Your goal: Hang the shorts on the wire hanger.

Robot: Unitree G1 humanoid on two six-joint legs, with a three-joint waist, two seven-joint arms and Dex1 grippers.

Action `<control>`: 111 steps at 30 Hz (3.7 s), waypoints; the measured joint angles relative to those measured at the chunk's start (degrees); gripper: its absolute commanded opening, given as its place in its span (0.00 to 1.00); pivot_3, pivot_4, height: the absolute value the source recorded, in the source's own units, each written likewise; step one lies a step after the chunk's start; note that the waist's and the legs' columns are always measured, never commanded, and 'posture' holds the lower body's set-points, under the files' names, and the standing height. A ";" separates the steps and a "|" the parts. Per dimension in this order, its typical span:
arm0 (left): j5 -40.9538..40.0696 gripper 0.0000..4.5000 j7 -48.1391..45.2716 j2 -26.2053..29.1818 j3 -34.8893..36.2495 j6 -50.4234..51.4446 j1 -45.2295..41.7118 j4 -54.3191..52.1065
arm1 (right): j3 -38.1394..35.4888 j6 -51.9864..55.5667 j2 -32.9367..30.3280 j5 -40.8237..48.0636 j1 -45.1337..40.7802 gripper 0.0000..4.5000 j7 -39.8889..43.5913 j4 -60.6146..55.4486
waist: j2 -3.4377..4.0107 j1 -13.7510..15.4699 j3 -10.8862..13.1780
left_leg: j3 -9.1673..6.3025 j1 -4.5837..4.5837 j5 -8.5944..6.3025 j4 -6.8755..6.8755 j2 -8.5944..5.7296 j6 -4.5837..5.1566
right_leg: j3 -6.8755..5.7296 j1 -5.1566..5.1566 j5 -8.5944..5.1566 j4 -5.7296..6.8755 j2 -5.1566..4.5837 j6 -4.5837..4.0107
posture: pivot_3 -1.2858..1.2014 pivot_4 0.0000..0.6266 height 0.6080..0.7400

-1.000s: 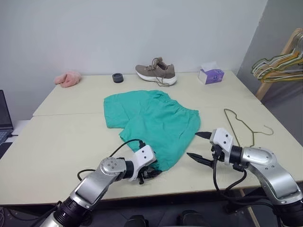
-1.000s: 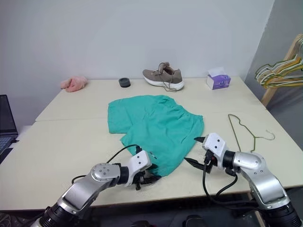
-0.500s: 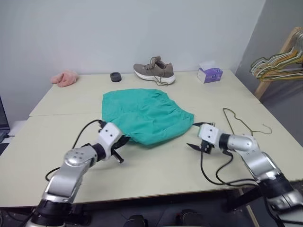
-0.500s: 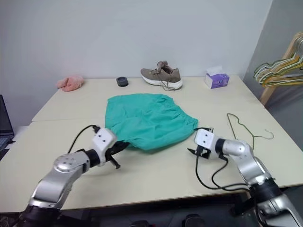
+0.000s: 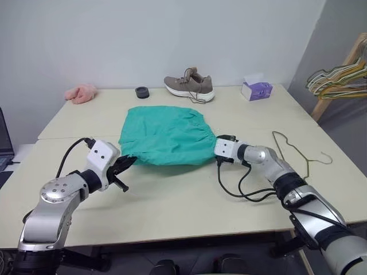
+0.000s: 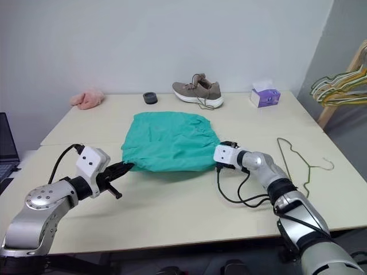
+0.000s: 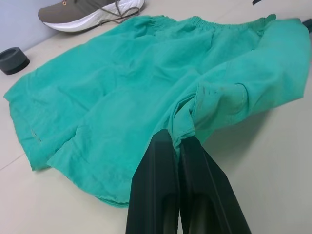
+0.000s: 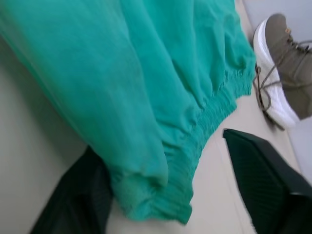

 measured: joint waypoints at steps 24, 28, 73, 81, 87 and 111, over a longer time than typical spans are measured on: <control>2.34 0.00 -21.21 10.96 -13.22 -5.57 6.54 1.46 | 2.01 -4.89 -26.04 10.79 13.80 0.01 34.69 -34.87 | 0.23 -0.46 0.13 | -0.09 -0.03 -0.03 -0.05 0.04 0.05 | -0.09 -0.04 -0.11 0.05 -0.04 -0.12 | 0.48 0.00 1.00; 2.32 0.00 -26.00 15.01 -13.14 -8.48 8.45 2.14 | 0.68 8.89 -33.79 19.71 21.06 0.01 45.10 -56.21 | 0.54 -0.79 0.32 | -0.05 0.02 -0.03 -0.02 0.06 0.05 | -0.11 -0.01 -0.32 0.05 -0.04 0.08 | 0.48 0.00 1.00; -17.00 0.99 -18.26 7.15 -0.09 6.19 1.13 -7.75 | -20.16 49.73 -21.36 45.13 22.34 1.00 26.26 -65.49 | -0.17 0.46 0.57 | -0.02 0.03 -0.01 0.16 -0.02 0.02 | -0.09 0.12 -0.13 0.03 -0.11 0.23 | 0.48 0.00 1.00; -12.97 0.99 -14.74 4.77 -8.90 6.60 -5.60 -7.38 | -30.29 48.53 -13.18 34.07 28.46 1.00 -0.61 -54.40 | -0.19 -0.21 0.53 | 0.13 -0.10 -0.04 0.04 0.00 -0.02 | 0.08 -0.10 0.01 0.05 -0.07 0.04 | 0.47 0.00 1.00; -11.15 0.99 -17.57 5.61 -11.88 6.16 -9.12 -5.95 | -35.96 53.04 -12.47 31.71 32.93 1.00 -9.05 -50.07 | -0.06 -1.36 0.49 | 0.18 -0.06 -0.02 0.06 0.00 0.00 | 0.13 -0.04 -0.01 0.05 0.04 0.05 | 0.46 0.00 1.00; -6.08 1.00 -21.74 5.45 -14.23 -0.14 -11.16 -1.64 | -40.19 74.04 -12.76 35.71 29.98 0.28 -7.77 -38.10 | -1.05 -3.09 -0.87 | 0.03 0.53 0.00 0.05 0.14 0.07 | 0.05 0.62 -0.19 -0.03 0.41 0.27 | 0.48 0.00 1.00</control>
